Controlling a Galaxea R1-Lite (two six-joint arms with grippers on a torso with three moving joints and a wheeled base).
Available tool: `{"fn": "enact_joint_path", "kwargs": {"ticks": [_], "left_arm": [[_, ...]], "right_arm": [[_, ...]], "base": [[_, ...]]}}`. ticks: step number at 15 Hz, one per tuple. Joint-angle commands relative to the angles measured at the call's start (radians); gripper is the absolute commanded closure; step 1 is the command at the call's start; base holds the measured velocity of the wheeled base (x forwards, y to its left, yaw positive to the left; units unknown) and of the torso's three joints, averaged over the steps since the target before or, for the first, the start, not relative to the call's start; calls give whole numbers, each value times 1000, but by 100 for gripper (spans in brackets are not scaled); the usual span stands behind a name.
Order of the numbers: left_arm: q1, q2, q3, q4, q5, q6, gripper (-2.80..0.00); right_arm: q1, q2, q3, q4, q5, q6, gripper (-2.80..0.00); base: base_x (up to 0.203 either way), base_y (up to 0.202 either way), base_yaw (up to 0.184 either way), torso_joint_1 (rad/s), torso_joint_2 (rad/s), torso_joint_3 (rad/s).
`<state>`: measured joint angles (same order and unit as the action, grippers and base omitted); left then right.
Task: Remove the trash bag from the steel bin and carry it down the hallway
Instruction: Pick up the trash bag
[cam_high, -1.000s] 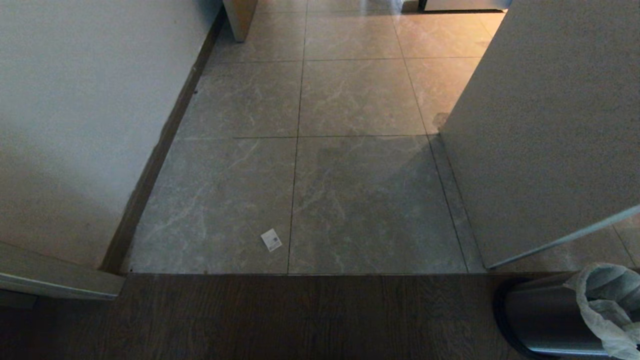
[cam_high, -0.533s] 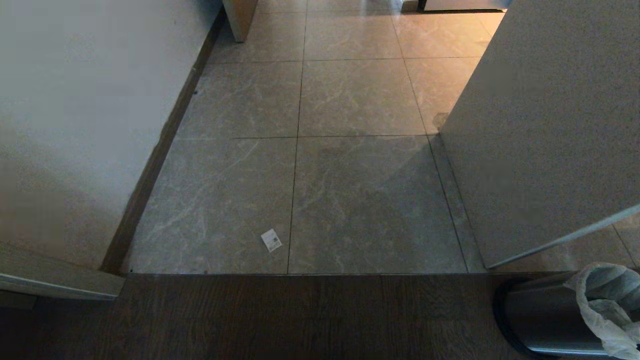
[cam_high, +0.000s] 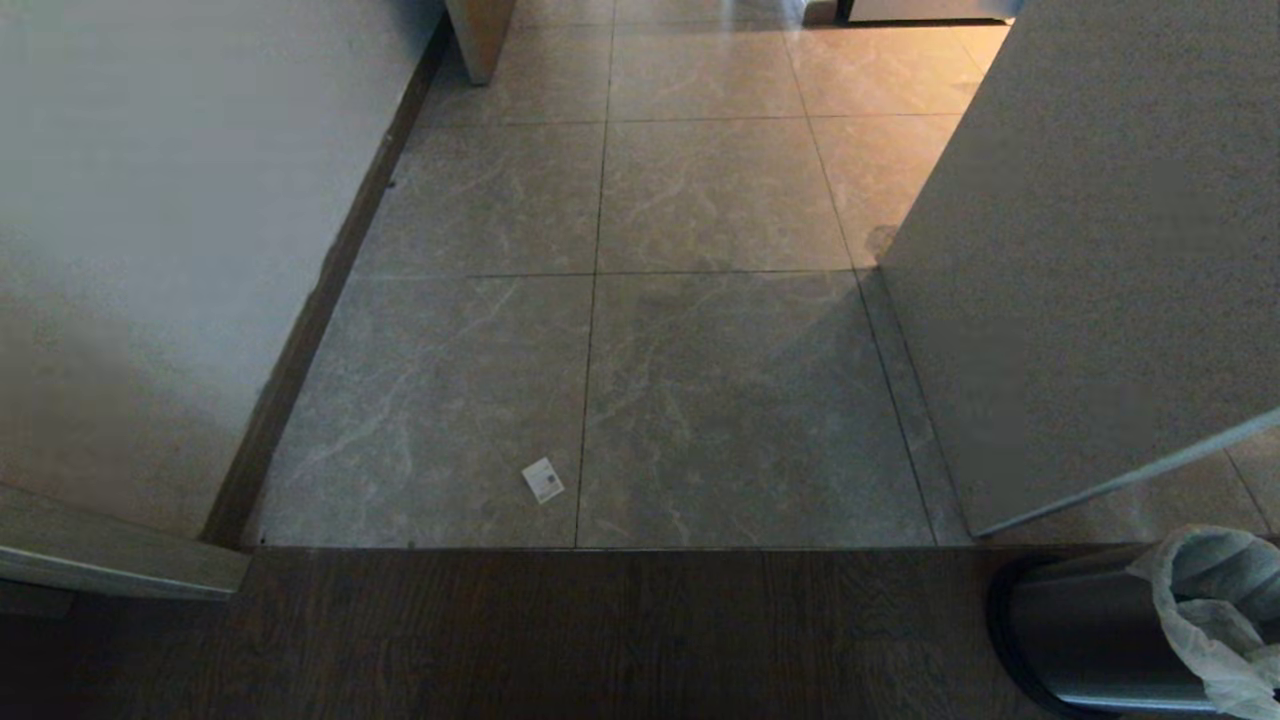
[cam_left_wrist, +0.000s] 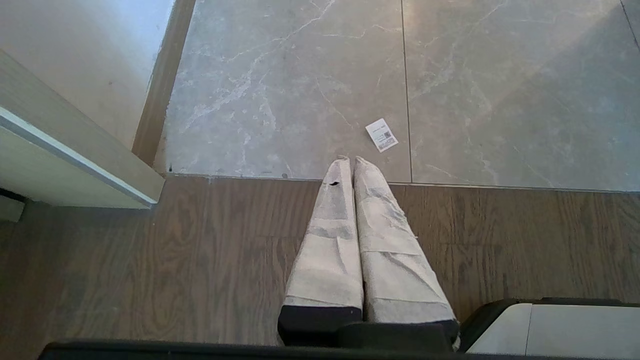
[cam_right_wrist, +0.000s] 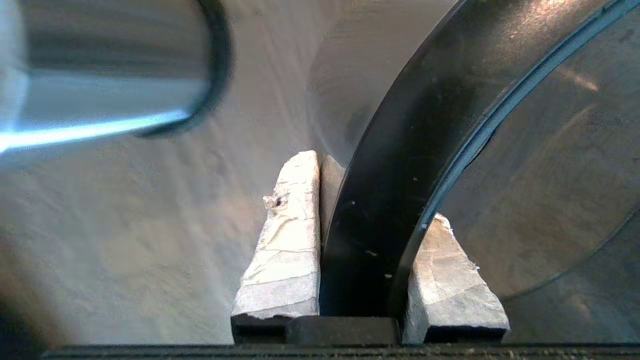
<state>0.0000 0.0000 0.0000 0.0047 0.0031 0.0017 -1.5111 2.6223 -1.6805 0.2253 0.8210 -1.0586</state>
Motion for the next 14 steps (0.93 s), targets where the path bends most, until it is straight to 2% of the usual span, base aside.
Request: {"fn": "enact_joint_path", "kwargs": {"ticks": [1,6,9,10,14], "left_arm": [[0,0,0,0,0,0,0],[0,0,0,0,0,0,0],[0,0,0,0,0,-1,0],[0,0,0,0,0,-2,0],[0,0,0,0,0,-1,0]], "right_arm": [[-6,2,-10,-2,-23,-28,-280],[-14,1,-8,3,14,-28,-280],[-39,-91,49,50,37,-27,-280],[-47,-148,81,95,37,-26,0],[-59,-471,273,282,37,-49,0]], "base": [[0,0,0,0,0,0],[0,0,0,0,0,0],[0,0,0,0,0,0],[0,0,0,0,0,0],[0,0,0,0,0,0]]}}
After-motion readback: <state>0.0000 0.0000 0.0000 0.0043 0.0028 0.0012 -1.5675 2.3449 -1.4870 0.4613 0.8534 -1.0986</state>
